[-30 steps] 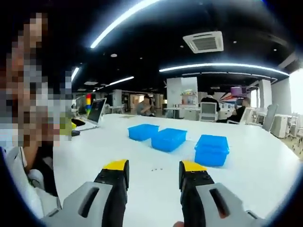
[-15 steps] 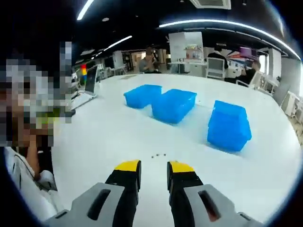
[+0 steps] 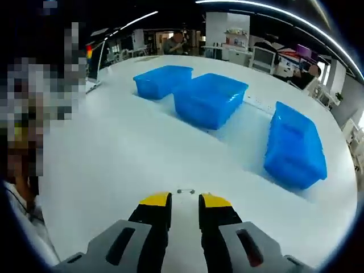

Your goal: Pick up the resistors one by one and place each resistor into its matching bin, sorting the parts by color and model until every resistor is separated into the correct bin for its type

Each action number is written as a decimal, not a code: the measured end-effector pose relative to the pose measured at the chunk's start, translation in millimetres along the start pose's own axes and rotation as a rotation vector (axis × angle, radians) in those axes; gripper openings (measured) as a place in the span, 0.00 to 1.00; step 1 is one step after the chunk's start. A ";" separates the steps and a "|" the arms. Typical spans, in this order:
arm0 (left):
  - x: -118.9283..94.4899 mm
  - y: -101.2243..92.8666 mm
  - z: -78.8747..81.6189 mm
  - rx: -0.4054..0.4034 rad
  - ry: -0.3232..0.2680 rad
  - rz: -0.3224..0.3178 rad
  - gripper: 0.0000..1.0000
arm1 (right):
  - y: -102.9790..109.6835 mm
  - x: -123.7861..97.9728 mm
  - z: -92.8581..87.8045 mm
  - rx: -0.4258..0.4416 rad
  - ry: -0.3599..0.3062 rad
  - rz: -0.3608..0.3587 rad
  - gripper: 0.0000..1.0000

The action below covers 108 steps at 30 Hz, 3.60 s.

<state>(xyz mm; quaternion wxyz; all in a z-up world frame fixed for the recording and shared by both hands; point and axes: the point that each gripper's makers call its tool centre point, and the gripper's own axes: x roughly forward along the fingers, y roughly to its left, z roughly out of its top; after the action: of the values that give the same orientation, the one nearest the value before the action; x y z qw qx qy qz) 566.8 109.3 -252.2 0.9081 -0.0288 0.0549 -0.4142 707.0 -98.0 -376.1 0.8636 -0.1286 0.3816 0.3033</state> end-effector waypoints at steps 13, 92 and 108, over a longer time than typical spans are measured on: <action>0.6 -1.5 0.0 0.000 0.002 -0.001 0.36 | -3.2 13.5 -6.7 -0.060 -0.001 -0.028 0.15; 7.6 -4.3 -9.1 -0.002 0.026 -0.012 0.35 | -49.6 -90.6 -121.6 -0.583 0.523 0.195 0.19; 6.6 -1.0 -7.8 -0.006 0.021 -0.007 0.35 | -54.2 -87.9 -120.7 -0.562 0.481 0.262 0.05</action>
<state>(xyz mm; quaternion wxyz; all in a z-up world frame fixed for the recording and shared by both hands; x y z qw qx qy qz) 569.3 103.6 -260.3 0.9060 -0.0273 0.0655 -0.4173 624.4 -232.7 -393.4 0.6345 -0.3778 0.4886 0.4647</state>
